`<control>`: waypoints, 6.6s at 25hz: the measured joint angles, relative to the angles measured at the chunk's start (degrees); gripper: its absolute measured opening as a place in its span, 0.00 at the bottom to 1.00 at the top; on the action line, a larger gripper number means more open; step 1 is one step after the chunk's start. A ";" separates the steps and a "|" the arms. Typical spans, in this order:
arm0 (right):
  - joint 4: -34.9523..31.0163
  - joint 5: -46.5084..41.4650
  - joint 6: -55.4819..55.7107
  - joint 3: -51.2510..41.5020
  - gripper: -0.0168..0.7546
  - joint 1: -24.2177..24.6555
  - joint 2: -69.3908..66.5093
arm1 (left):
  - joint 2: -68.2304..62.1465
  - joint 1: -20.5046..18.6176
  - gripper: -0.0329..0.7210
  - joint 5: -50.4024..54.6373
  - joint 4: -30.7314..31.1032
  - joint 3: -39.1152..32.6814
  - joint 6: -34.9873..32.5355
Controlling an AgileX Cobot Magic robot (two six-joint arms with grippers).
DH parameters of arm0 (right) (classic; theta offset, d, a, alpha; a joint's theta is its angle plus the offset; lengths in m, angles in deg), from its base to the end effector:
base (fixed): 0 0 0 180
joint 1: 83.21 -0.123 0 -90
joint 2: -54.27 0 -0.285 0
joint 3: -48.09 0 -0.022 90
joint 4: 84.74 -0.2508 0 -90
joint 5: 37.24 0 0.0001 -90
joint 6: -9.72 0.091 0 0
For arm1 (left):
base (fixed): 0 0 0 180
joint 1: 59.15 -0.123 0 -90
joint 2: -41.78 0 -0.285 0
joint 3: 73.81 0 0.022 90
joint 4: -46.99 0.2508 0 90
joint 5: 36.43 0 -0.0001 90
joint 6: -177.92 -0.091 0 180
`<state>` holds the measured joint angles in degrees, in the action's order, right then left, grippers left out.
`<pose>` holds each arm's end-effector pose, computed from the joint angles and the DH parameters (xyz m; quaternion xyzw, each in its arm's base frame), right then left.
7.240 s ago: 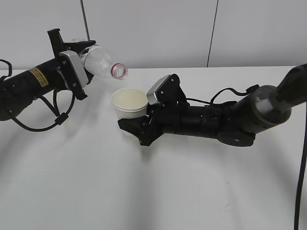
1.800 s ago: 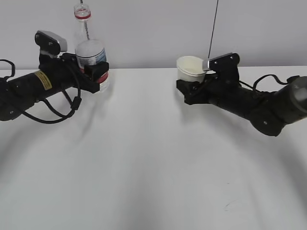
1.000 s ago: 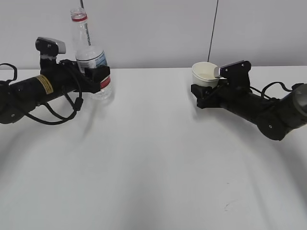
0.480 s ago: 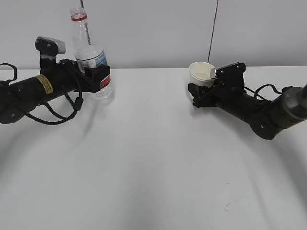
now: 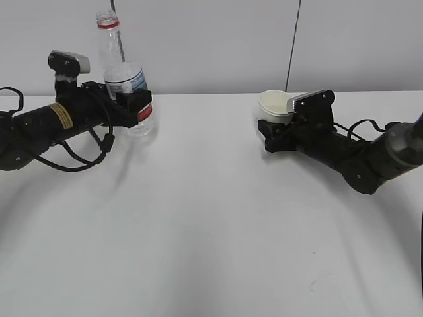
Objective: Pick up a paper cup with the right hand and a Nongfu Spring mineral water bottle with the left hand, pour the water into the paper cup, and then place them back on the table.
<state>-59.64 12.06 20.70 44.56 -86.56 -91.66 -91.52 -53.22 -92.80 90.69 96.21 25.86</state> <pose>0.4639 0.0564 0.0584 -0.1641 0.7612 0.1133 0.6171 0.4294 -0.0972 0.1348 0.2381 0.6966 -0.2570 0.6260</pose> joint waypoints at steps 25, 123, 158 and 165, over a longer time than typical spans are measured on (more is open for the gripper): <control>0.94 -1.27 1.05 -1.00 0.82 0.00 0.00 | 0.00 0.00 0.54 0.00 0.00 0.00 0.00; 5.30 -28.00 8.65 -28.19 0.79 -2.95 36.51 | 32.48 6.97 0.83 38.33 -3.32 -20.19 0.75; -36.28 -111.09 -26.93 -20.42 0.78 -13.89 79.96 | 77.93 24.00 0.64 122.03 -45.91 -15.10 -30.00; -33.43 -108.60 -25.19 -33.74 0.78 -13.89 100.95 | 94.88 24.00 0.64 114.99 -45.76 -25.09 -30.00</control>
<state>-93.06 -96.54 -4.48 10.83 -100.45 9.29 3.35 -29.22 22.19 44.93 71.12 -4.14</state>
